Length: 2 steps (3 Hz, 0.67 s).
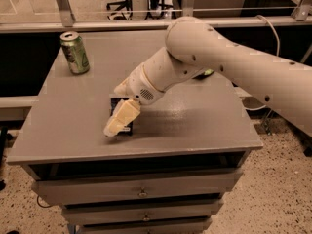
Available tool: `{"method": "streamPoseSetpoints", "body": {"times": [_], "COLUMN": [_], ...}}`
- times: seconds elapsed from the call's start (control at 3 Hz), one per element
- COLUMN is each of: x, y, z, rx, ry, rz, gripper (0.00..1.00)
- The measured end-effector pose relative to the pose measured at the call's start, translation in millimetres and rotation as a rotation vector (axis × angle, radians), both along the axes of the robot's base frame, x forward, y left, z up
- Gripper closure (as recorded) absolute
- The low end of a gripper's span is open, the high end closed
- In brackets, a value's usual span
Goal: Pick rxbar blueberry
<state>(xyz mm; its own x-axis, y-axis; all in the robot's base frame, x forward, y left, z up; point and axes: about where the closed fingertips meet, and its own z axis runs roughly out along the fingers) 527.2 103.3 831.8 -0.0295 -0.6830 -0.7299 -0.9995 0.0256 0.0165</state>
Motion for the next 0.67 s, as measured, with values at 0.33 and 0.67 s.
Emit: {"method": "streamPoseSetpoints", "body": {"times": [0.33, 0.67], "x": [1.1, 4.9], "y": [0.3, -3.4], "z": [-4.0, -0.7], "rx": [-0.001, -0.004], "ry": [0.022, 0.026], "rz": [-0.003, -0.009], "gripper": [0.41, 0.65]}}
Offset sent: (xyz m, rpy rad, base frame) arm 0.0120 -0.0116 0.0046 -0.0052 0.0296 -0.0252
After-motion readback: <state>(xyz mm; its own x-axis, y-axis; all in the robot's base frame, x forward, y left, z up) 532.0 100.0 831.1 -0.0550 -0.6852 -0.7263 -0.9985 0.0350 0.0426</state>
